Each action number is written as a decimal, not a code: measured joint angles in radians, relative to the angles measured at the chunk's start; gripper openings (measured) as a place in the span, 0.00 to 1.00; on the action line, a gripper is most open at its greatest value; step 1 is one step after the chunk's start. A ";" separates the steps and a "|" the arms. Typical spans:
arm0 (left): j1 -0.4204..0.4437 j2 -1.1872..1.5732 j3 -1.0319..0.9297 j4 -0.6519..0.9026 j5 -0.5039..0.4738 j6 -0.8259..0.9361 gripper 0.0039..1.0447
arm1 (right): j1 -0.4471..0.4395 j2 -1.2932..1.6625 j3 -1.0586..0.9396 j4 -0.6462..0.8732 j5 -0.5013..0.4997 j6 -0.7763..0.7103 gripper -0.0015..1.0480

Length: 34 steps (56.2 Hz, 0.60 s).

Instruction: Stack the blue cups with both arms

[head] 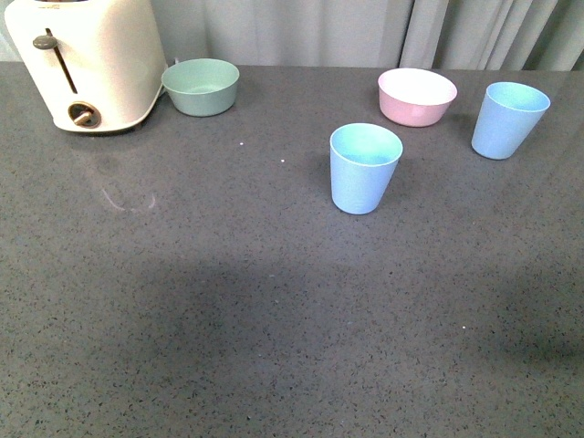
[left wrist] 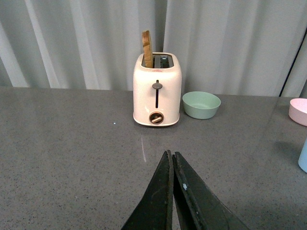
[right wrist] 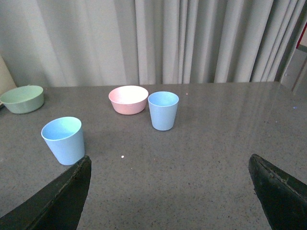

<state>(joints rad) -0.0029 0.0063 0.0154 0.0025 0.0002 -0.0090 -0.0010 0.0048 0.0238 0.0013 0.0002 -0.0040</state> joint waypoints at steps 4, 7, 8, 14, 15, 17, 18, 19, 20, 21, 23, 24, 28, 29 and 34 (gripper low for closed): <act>0.000 0.000 0.000 0.000 0.000 0.000 0.01 | 0.000 0.000 0.000 0.000 0.000 0.000 0.91; 0.000 0.000 0.000 0.000 0.000 0.000 0.04 | 0.000 0.000 0.000 0.000 0.000 0.000 0.91; 0.000 0.000 0.000 0.000 0.000 0.000 0.08 | 0.000 0.000 0.000 0.000 0.000 0.000 0.91; 0.000 0.000 0.000 0.000 0.000 0.000 0.27 | -0.014 0.067 0.042 -0.117 -0.025 0.047 0.91; 0.000 0.000 0.000 0.000 0.000 0.000 0.29 | -0.019 0.089 0.051 -0.134 -0.031 0.059 0.91; 0.000 0.000 0.000 0.000 0.000 0.000 0.35 | -0.048 0.196 0.077 -0.139 -0.059 0.065 0.91; 0.000 0.000 0.000 0.000 0.000 0.000 0.37 | -0.056 0.225 0.083 -0.130 -0.068 0.065 0.91; 0.000 0.000 0.000 0.000 0.000 0.000 0.40 | -0.074 0.284 0.092 -0.100 -0.084 0.064 0.91; 0.000 0.000 0.000 0.000 0.000 0.000 0.42 | -0.082 0.314 0.097 -0.082 -0.094 0.063 0.91; 0.000 0.000 0.000 0.000 0.000 0.000 0.46 | -0.098 0.371 0.108 -0.042 -0.112 0.060 0.91; 0.000 0.000 0.000 0.000 0.000 0.000 0.52 | -0.129 0.494 0.137 0.053 -0.148 0.042 0.91; 0.000 0.000 0.000 0.000 0.000 0.000 0.56 | -0.139 0.559 0.156 0.105 -0.151 0.030 0.91; 0.000 0.000 0.000 0.000 0.000 0.000 0.71 | -0.168 0.853 0.267 0.301 -0.202 -0.068 0.91; 0.000 0.000 0.000 0.000 0.000 0.000 0.76 | -0.172 0.948 0.314 0.339 -0.219 -0.103 0.91; 0.000 0.000 0.000 0.000 0.000 0.000 0.90 | -0.172 1.183 0.446 0.351 -0.245 -0.214 0.91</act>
<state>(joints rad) -0.0029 0.0063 0.0154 0.0021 0.0002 -0.0086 -0.1734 1.1881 0.4698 0.3527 -0.2443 -0.2184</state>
